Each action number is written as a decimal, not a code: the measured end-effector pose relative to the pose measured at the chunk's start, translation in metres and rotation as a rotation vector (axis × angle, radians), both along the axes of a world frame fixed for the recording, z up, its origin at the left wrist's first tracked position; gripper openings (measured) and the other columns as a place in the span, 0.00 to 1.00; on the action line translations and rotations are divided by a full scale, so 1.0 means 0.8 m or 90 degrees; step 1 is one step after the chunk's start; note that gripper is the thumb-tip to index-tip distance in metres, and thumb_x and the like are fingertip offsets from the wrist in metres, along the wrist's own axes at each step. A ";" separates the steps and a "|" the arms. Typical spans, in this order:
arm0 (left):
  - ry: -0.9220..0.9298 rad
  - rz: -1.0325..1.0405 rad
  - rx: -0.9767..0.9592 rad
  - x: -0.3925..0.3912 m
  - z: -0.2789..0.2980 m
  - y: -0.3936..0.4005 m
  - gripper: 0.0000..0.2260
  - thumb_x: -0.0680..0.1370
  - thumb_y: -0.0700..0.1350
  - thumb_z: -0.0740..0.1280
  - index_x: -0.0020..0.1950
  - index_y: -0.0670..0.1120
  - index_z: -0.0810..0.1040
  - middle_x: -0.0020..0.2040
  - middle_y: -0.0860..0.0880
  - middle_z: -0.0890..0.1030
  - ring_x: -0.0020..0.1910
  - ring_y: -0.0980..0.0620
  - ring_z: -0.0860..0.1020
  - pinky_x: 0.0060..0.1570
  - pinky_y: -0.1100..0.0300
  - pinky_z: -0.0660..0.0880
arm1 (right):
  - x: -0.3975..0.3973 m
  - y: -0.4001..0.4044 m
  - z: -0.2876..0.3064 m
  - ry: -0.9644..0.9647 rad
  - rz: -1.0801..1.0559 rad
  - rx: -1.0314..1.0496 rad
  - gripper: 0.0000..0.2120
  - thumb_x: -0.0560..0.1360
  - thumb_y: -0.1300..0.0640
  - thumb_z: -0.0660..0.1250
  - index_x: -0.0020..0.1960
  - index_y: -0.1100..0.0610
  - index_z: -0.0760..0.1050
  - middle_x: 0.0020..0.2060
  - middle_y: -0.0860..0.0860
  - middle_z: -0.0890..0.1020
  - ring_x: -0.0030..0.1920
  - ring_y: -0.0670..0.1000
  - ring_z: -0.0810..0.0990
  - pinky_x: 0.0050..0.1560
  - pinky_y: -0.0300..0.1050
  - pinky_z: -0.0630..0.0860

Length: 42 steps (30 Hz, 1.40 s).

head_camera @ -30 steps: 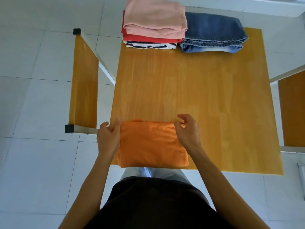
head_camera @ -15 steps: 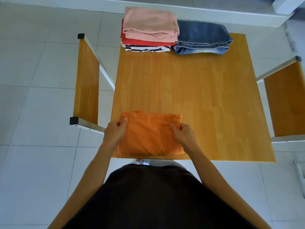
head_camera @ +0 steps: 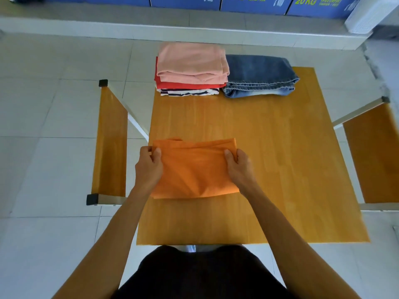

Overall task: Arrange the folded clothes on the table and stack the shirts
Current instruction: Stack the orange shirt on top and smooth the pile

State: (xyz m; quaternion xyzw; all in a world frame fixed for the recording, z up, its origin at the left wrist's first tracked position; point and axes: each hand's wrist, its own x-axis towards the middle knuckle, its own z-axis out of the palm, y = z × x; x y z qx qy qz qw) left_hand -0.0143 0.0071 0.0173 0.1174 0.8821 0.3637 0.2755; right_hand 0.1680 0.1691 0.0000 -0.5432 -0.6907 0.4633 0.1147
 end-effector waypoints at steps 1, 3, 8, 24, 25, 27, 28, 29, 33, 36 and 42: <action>0.001 -0.010 -0.001 -0.015 0.009 0.015 0.22 0.84 0.58 0.52 0.73 0.48 0.63 0.70 0.45 0.73 0.66 0.40 0.74 0.63 0.45 0.71 | -0.013 0.015 0.008 0.011 0.002 0.013 0.18 0.81 0.44 0.62 0.38 0.55 0.67 0.32 0.47 0.70 0.32 0.48 0.69 0.35 0.47 0.66; 0.009 -0.046 -0.004 -0.049 0.030 0.049 0.23 0.84 0.58 0.50 0.76 0.50 0.59 0.73 0.45 0.70 0.68 0.40 0.73 0.65 0.44 0.71 | -0.041 0.049 0.028 0.035 0.009 0.027 0.19 0.81 0.43 0.62 0.39 0.56 0.68 0.31 0.48 0.71 0.32 0.47 0.69 0.33 0.46 0.66; 0.071 -0.066 0.063 -0.149 0.085 0.144 0.22 0.84 0.58 0.50 0.77 0.54 0.57 0.73 0.47 0.69 0.67 0.42 0.73 0.64 0.42 0.72 | -0.123 0.146 0.080 0.101 0.027 0.065 0.18 0.82 0.43 0.61 0.45 0.57 0.74 0.36 0.47 0.78 0.36 0.47 0.75 0.35 0.42 0.69; 0.060 -0.021 0.112 -0.343 0.065 0.341 0.22 0.84 0.55 0.56 0.75 0.47 0.63 0.71 0.43 0.70 0.66 0.42 0.73 0.63 0.45 0.73 | -0.329 0.361 0.075 0.095 0.027 0.128 0.14 0.82 0.48 0.60 0.45 0.58 0.72 0.36 0.50 0.76 0.37 0.50 0.75 0.34 0.43 0.68; 0.052 -0.022 0.106 -0.346 0.060 0.346 0.22 0.84 0.55 0.56 0.75 0.47 0.63 0.71 0.43 0.70 0.66 0.42 0.73 0.62 0.45 0.73 | -0.333 0.364 0.068 0.087 0.026 0.125 0.14 0.82 0.48 0.60 0.46 0.58 0.72 0.36 0.50 0.76 0.37 0.50 0.75 0.35 0.43 0.69; 0.033 -0.021 0.089 -0.348 0.043 0.353 0.22 0.84 0.55 0.56 0.74 0.47 0.63 0.70 0.43 0.71 0.66 0.42 0.73 0.61 0.46 0.74 | -0.335 0.368 0.050 0.061 0.032 0.117 0.14 0.83 0.48 0.59 0.48 0.59 0.73 0.39 0.51 0.78 0.40 0.51 0.76 0.37 0.44 0.70; 0.028 -0.022 0.075 -0.347 0.032 0.354 0.22 0.84 0.55 0.56 0.74 0.47 0.64 0.70 0.43 0.71 0.66 0.41 0.73 0.60 0.46 0.74 | -0.333 0.368 0.041 0.044 0.035 0.111 0.14 0.83 0.48 0.59 0.49 0.59 0.73 0.40 0.51 0.78 0.40 0.51 0.76 0.36 0.43 0.70; 0.027 -0.022 0.059 -0.347 0.023 0.353 0.22 0.84 0.56 0.55 0.74 0.47 0.64 0.70 0.43 0.71 0.66 0.41 0.73 0.61 0.46 0.74 | -0.331 0.368 0.033 0.029 0.038 0.106 0.14 0.83 0.49 0.59 0.49 0.59 0.73 0.39 0.51 0.77 0.40 0.51 0.76 0.34 0.42 0.69; 0.050 -0.017 0.063 -0.356 0.015 0.355 0.22 0.83 0.56 0.56 0.74 0.47 0.65 0.71 0.43 0.71 0.66 0.41 0.73 0.63 0.44 0.73 | -0.328 0.367 0.032 0.025 0.025 0.115 0.13 0.83 0.49 0.60 0.48 0.58 0.73 0.38 0.49 0.76 0.36 0.47 0.74 0.32 0.40 0.67; 0.072 -0.020 0.064 -0.364 0.017 0.357 0.22 0.83 0.57 0.56 0.74 0.48 0.67 0.71 0.44 0.72 0.66 0.42 0.73 0.63 0.44 0.73 | -0.332 0.369 0.042 0.054 0.004 0.130 0.12 0.82 0.48 0.61 0.50 0.57 0.74 0.39 0.48 0.78 0.37 0.44 0.75 0.34 0.41 0.69; 0.111 -0.041 0.015 -0.352 -0.003 0.354 0.22 0.83 0.57 0.55 0.74 0.48 0.66 0.71 0.44 0.72 0.67 0.42 0.73 0.62 0.47 0.71 | -0.325 0.352 0.022 0.023 0.002 0.082 0.13 0.82 0.50 0.63 0.56 0.59 0.76 0.45 0.51 0.79 0.44 0.51 0.78 0.33 0.37 0.67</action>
